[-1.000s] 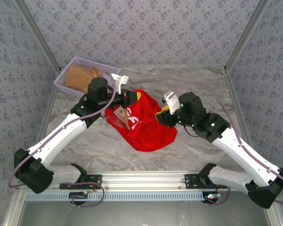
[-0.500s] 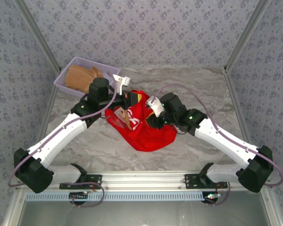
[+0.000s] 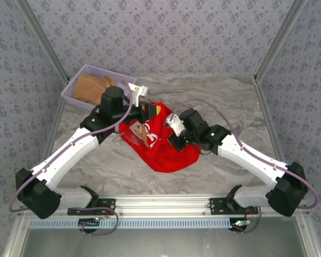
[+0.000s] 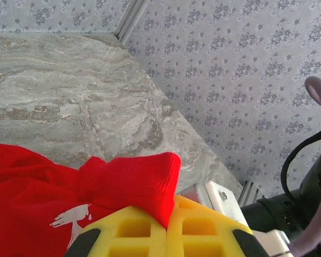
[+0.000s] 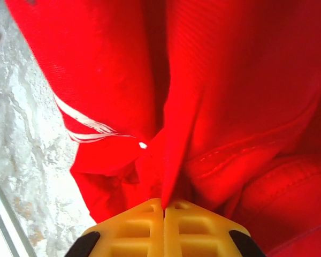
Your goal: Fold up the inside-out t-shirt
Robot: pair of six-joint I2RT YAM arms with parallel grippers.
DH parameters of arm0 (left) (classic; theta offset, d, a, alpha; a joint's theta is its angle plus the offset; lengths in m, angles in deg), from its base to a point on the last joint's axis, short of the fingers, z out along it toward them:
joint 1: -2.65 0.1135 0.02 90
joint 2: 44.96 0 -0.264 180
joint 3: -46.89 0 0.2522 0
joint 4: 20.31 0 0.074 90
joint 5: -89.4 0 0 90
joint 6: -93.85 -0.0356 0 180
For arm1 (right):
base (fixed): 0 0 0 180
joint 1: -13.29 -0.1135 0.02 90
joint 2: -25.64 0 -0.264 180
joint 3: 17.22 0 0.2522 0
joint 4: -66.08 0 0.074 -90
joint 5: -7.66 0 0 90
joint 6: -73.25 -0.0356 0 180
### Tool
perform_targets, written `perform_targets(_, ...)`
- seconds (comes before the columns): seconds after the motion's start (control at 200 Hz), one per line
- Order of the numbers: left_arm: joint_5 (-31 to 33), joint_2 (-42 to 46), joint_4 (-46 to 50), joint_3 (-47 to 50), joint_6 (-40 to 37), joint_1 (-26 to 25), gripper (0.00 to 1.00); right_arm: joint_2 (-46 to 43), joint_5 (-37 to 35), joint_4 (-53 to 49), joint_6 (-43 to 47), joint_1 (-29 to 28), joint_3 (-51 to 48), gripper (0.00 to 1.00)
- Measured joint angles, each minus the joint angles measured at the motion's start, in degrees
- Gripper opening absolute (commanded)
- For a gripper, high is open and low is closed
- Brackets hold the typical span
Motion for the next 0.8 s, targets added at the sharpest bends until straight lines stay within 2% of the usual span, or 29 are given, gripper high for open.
perform_targets(0.06, 1.1, -0.4, 0.0, -0.2, 0.0, 0.0, 0.0, -0.6, 2.7, -0.1, -0.6, 0.8, 0.1, 0.0)
perform_targets(0.08, 1.8, -0.8, 0.1, -0.4, 0.0, 0.0, 0.05, -1.0, 3.9, -0.1, -0.9, 1.2, 0.1, 0.0)
perform_targets(0.145, 4.0, -2.8, 0.5, -1.7, -0.2, 0.0, 0.36, -3.3, 8.6, 0.8, -3.7, 3.9, 0.2, 0.0)
perform_targets(0.17, 4.9, -4.0, 0.9, -2.6, -0.4, 0.1, 0.43, -4.7, 10.5, 1.5, -5.7, 5.6, 0.2, 0.0)
perform_targets(0.3, 10.5, -10.6, 3.4, -6.3, -1.7, 1.3, 0.65, -10.6, 17.3, 9.2, -17.5, 16.8, 0.3, 0.0)
perform_targets(0.4, 14.3, -9.0, 4.0, -0.9, -2.6, 2.7, 0.82, -11.2, 18.4, 14.4, -26.4, 24.0, 0.2, 0.0)
perform_targets(0.505, 16.0, -0.5, 3.6, 10.6, -3.3, 2.2, 0.85, -9.2, 19.3, 19.1, -33.9, 29.5, -1.8, 0.0)
perform_targets(0.615, 17.5, 7.3, 3.0, 19.8, -4.5, -0.3, 0.84, -6.9, 19.7, 19.6, -36.9, 33.7, -3.0, 0.0)
perform_targets(0.695, 20.3, 8.2, 3.1, 22.8, -4.5, -0.9, 0.83, -6.1, 19.5, 19.2, -37.2, 35.8, -3.0, 0.0)
perform_targets(0.799, 24.6, 4.6, 4.2, 24.3, -3.0, -0.7, 0.83, -6.1, 18.9, 18.3, -36.2, 37.4, -3.0, 0.0)
